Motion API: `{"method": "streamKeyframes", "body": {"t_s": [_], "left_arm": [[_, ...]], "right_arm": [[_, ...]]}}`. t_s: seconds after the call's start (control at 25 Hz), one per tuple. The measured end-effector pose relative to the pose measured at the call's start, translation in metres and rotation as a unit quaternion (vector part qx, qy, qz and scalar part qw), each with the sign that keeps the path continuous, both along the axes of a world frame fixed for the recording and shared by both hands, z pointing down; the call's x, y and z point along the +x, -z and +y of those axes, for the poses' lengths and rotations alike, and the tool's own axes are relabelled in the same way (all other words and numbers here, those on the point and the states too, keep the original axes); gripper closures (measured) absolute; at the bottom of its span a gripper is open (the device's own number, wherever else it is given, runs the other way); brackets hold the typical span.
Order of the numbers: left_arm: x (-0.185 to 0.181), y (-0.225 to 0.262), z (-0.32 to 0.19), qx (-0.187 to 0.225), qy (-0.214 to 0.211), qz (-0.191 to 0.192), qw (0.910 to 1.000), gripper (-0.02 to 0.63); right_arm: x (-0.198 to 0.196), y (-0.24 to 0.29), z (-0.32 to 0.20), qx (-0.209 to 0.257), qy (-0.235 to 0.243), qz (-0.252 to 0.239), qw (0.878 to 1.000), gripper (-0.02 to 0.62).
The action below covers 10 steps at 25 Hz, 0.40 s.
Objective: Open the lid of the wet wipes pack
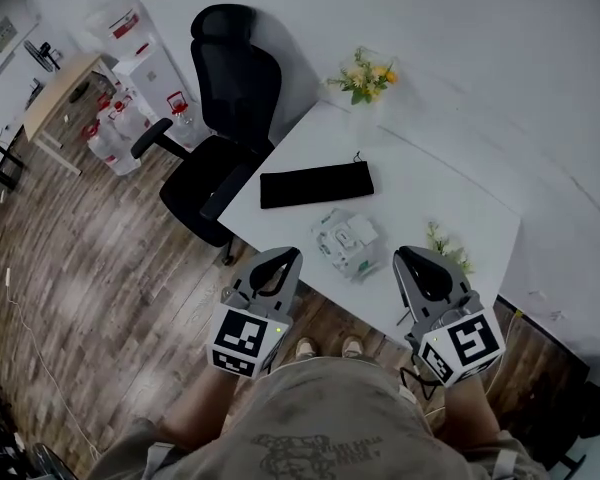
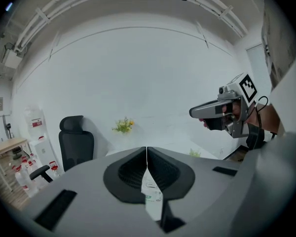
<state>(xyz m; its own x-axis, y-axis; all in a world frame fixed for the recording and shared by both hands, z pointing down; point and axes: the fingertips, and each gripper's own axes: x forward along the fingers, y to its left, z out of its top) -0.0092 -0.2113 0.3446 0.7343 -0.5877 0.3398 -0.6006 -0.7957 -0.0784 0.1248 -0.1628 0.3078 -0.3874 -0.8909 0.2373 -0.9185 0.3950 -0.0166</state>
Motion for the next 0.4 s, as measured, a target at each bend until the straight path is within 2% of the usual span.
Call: {"method": "streamKeyframes", "body": {"t_s": [0.4], "left_arm": [[-0.013,0.008,0.003,0.008,0.017,-0.009,0.9998,0.586]], "right_arm": [[-0.001,-0.007,0.002,-0.010,-0.003,-0.009,1.000,0.549]]}}
